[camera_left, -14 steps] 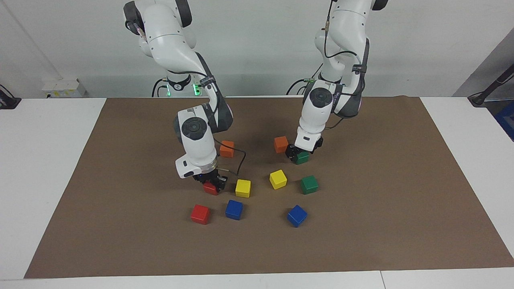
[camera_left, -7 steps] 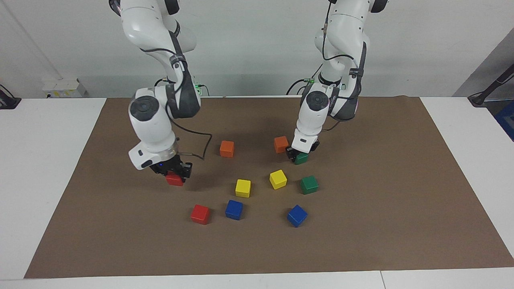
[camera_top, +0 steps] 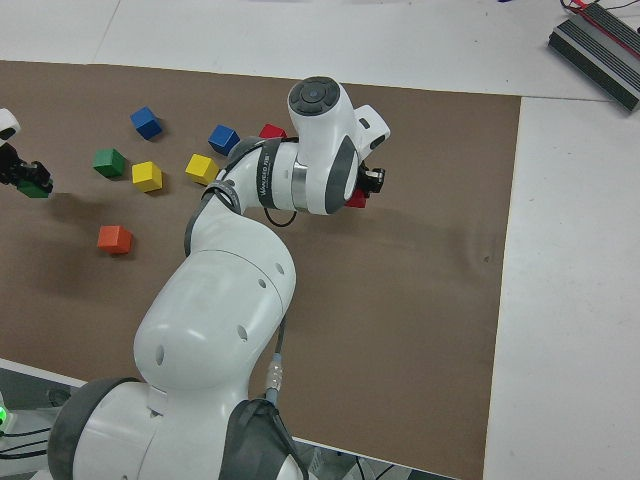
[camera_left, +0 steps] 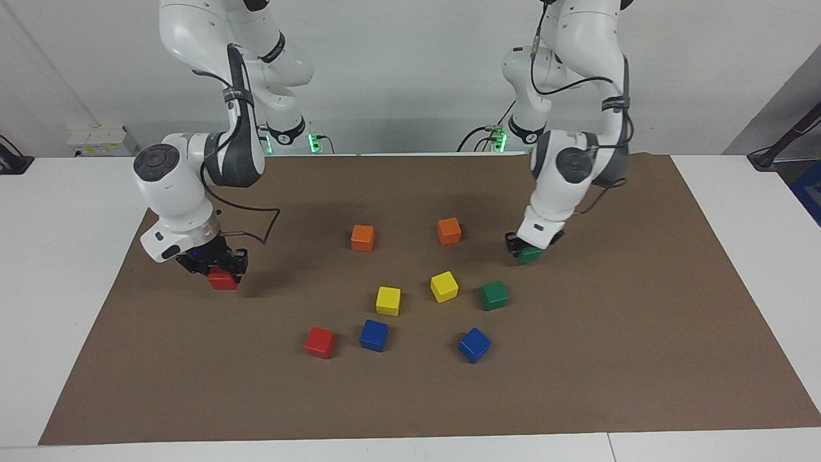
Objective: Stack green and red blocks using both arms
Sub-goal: 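Carry the green cube outward with the left gripper while the right gripper carries red, then set down both cubes and open both grippers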
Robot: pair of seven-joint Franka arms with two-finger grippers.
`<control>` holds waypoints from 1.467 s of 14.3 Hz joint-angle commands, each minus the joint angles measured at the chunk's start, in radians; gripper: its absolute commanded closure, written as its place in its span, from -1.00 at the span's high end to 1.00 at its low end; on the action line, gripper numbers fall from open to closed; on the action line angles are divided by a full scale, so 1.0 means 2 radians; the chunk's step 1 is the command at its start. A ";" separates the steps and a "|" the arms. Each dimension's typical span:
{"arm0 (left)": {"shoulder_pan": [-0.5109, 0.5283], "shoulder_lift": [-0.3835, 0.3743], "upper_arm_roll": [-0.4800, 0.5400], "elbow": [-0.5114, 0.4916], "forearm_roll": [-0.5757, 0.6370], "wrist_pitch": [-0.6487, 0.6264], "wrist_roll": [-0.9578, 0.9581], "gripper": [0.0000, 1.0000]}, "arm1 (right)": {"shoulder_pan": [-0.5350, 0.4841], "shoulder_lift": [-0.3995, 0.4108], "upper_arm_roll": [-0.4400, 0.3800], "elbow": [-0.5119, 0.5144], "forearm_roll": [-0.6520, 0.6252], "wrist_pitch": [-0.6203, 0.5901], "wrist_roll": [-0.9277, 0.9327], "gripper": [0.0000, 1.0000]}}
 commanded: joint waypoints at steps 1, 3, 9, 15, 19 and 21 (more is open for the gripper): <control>0.027 0.007 -0.009 0.000 -0.003 0.023 0.047 -1.00 | -0.023 -0.012 0.008 -0.032 -0.007 0.030 -0.024 -1.00; 0.030 0.017 -0.008 -0.003 -0.003 0.040 0.047 -1.00 | -0.032 0.009 0.008 -0.032 -0.006 0.055 -0.037 -1.00; 0.030 0.030 -0.009 -0.018 -0.003 0.054 0.047 -1.00 | -0.032 0.032 0.008 -0.028 0.001 0.071 -0.034 -1.00; 0.031 0.031 -0.009 -0.026 -0.003 0.072 0.036 1.00 | -0.028 0.034 0.008 -0.018 0.002 0.071 -0.037 1.00; 0.013 0.049 -0.011 0.064 -0.011 0.023 -0.051 1.00 | -0.019 0.022 0.008 0.021 -0.008 0.013 -0.041 1.00; -0.034 0.087 -0.009 0.172 -0.010 -0.046 -0.152 1.00 | 0.011 0.025 0.006 0.098 -0.008 -0.080 -0.017 1.00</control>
